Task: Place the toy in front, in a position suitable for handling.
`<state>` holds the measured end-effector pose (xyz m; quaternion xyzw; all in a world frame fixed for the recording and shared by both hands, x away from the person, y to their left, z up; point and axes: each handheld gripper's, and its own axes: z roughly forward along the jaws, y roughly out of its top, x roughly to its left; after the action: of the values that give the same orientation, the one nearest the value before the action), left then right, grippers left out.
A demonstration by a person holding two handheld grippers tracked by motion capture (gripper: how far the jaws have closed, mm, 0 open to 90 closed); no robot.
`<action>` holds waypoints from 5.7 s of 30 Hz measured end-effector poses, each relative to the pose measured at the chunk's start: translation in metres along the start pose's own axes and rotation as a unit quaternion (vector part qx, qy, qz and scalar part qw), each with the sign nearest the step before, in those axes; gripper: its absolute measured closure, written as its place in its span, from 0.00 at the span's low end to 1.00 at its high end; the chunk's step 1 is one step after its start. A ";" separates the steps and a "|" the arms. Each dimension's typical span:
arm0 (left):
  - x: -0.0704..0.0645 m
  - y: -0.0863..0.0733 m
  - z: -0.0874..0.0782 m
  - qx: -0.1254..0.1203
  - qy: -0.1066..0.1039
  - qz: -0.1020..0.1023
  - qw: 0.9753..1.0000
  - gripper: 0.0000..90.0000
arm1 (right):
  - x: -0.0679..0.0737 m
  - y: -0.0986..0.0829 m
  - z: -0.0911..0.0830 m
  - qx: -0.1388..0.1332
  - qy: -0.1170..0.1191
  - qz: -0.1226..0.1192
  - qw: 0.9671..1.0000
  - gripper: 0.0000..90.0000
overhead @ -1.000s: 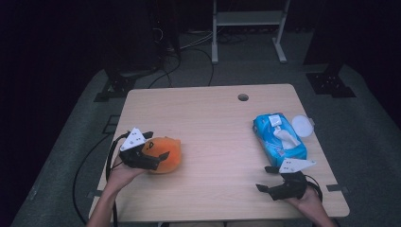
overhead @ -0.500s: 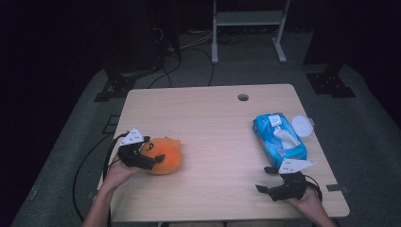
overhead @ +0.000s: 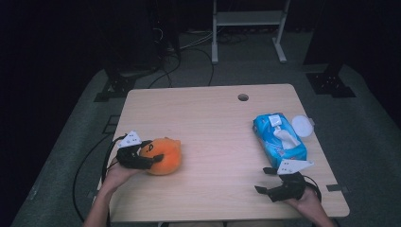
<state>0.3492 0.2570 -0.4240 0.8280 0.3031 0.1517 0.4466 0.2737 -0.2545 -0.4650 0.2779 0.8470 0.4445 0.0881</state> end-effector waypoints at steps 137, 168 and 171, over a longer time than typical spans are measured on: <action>-0.150 0.054 0.094 -0.046 -0.144 0.073 0.986 0.35 | -0.078 0.043 -0.073 -0.052 -0.171 0.021 0.984 0.96; -0.155 0.054 0.097 -0.055 -0.136 0.087 0.985 0.34 | 0.037 0.070 -0.028 -0.014 0.053 -0.046 0.997 0.95; -0.156 0.054 0.097 -0.055 -0.136 0.092 0.985 0.34 | 0.030 0.074 -0.014 0.006 0.038 -0.065 0.997 0.90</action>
<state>0.2989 0.0726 -0.4300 0.8397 0.1530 0.0944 0.5124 0.2720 -0.2141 -0.3947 0.2058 0.8684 0.4435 0.0829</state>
